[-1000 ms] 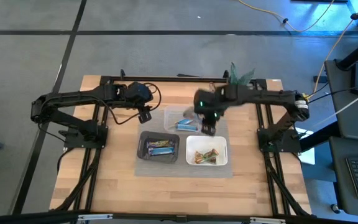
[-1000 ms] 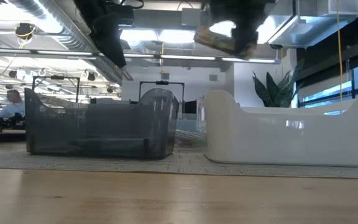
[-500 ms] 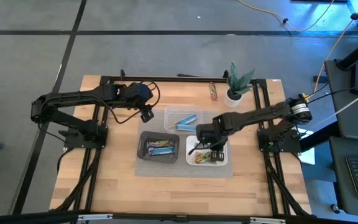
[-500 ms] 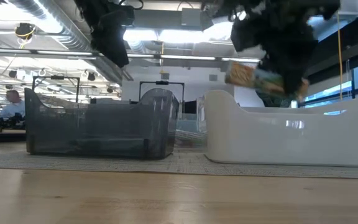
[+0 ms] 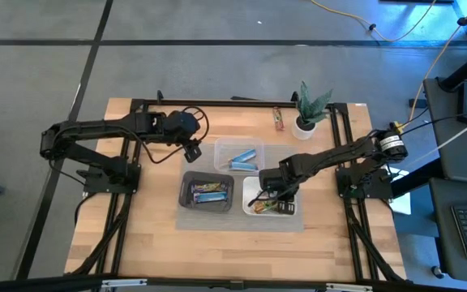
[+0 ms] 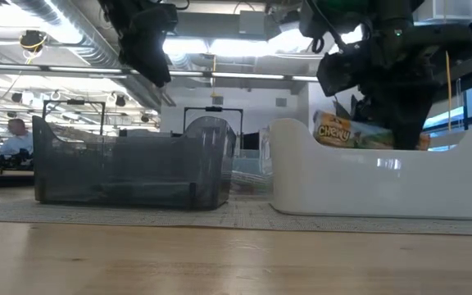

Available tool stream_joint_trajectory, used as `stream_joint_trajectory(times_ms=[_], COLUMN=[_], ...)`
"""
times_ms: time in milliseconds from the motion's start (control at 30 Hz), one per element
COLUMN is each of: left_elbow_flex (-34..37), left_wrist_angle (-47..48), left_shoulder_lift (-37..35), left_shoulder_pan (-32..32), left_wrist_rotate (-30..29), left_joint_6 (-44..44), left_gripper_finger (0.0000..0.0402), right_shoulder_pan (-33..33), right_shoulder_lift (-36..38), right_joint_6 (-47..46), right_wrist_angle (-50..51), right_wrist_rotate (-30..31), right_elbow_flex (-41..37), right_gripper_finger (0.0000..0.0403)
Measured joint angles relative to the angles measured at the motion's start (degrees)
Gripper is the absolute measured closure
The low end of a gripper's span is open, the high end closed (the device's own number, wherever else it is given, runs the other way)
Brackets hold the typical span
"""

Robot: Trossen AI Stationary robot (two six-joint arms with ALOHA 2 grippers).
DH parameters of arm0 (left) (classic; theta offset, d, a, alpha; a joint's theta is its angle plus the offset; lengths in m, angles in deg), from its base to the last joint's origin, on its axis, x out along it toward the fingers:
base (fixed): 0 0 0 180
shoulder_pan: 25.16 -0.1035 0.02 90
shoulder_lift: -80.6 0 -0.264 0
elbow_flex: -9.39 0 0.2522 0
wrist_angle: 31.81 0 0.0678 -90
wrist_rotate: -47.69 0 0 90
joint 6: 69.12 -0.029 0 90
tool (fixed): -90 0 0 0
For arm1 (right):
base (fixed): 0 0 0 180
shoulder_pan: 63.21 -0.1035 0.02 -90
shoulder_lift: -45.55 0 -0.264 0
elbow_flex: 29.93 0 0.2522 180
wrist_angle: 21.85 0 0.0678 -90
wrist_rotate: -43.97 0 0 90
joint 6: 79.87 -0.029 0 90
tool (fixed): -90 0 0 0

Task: Pick and place Granola Bars by type
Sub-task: Put the yellow granola bar into the white bin, then put the red granola bar into the transparent bin

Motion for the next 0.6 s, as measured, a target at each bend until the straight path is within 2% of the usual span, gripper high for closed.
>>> stream_joint_trajectory(times_ms=[167, 433, 600], left_elbow_flex=[0.0, 0.0, 0.0], left_wrist_angle=[0.0, 0.0, 0.02], left_shoulder_lift=[0.0, 0.0, 0.0], left_shoulder_pan=[1.09, 1.66, 1.66], left_wrist_rotate=[-0.02, -0.02, -0.03], left_joint_6=[0.01, 0.0, -0.02], left_gripper_finger=[0.021, 0.021, 0.0208], right_shoulder_pan=[0.17, 0.98, 3.01], right_shoulder_lift=[0.0, 0.0, 0.46], right_joint_6=[-1.2, -4.26, -6.17], right_wrist_angle=[-2.33, -2.43, 2.61], right_wrist_rotate=[-3.28, -4.05, -3.9], right_elbow_flex=[0.01, 0.12, 4.95], right_gripper_finger=[0.0329, 0.0252, 0.0228])
